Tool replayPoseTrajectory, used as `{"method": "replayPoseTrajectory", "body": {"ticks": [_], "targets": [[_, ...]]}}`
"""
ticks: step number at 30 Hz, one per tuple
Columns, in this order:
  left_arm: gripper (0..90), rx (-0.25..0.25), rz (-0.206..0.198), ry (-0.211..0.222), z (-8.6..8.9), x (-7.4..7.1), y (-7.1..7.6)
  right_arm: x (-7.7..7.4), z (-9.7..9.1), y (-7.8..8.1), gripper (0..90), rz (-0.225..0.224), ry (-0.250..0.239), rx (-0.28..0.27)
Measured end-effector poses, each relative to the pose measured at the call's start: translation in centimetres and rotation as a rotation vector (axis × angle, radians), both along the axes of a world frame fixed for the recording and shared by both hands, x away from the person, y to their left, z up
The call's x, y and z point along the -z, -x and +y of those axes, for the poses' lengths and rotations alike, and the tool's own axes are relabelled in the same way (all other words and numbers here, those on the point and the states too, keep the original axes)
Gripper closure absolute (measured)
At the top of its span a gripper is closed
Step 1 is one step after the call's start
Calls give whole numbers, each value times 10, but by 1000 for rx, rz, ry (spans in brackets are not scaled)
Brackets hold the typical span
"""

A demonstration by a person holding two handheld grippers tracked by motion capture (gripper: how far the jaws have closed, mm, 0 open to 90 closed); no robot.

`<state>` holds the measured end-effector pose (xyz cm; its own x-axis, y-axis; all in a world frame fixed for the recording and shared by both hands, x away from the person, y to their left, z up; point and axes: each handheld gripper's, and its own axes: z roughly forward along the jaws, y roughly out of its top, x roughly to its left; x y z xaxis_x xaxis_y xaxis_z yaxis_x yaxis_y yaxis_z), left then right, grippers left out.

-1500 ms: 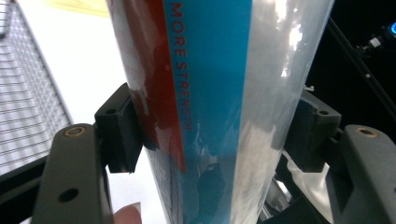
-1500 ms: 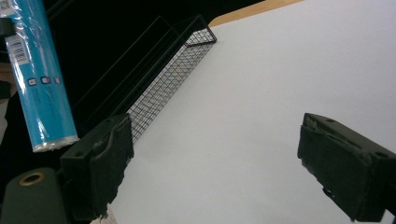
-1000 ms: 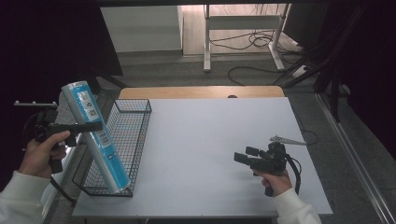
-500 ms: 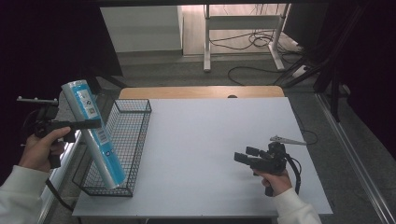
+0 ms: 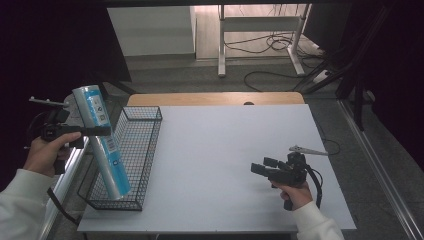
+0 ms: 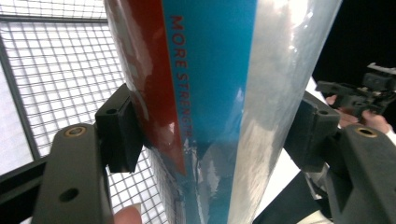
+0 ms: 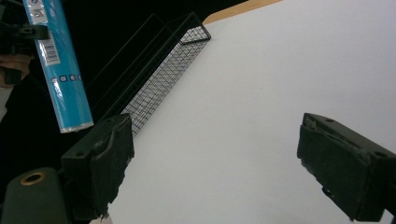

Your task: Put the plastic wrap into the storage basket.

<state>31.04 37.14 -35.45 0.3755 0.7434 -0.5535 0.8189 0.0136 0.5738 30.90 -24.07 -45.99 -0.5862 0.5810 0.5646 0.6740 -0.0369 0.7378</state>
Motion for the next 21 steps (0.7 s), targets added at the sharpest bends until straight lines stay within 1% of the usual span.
{"method": "replayPoseTrajectory", "body": {"ticks": [4,7,8,9,10,11,12,13,14,15,16,17,18,21], "targets": [[320,7,13,-41,-2,-2,-5,0,-1,0,113,5,-2,3],[320,7,30,-83,-4,-5,-9,0,-2,-1,113,5,-5,7],[320,7,30,-83,-4,-5,-9,0,-2,-1,113,5,-5,7],[320,12,39,-110,-6,-5,-11,0,-2,-1,113,6,-5,7],[320,12,39,-110,-6,-5,-11,0,-2,-1,113,6,-5,7],[320,21,51,-140,-9,-5,-14,0,-2,-1,113,6,-6,7],[320,21,51,-140,-9,-5,-14,0,-2,-1,113,6,-6,7],[320,32,62,-168,-13,-3,-17,0,-2,-1,112,4,-7,7],[320,32,62,-168,-13,-3,-17,0,-2,-1,112,4,-7,7],[320,44,77,-193,-16,-2,-21,0,-2,-1,112,4,-8,7],[320,44,77,-193,-16,-2,-21,0,-2,-1,112,4,-8,7],[320,47,89,-213,-17,-1,-25,0,-3,-1,112,5,-9,8],[320,47,89,-213,-17,-1,-25,0,-3,-1,112,5,-9,8],[320,53,116,-271,-24,2,-32,0,-4,-1,112,6,-11,12]]}}
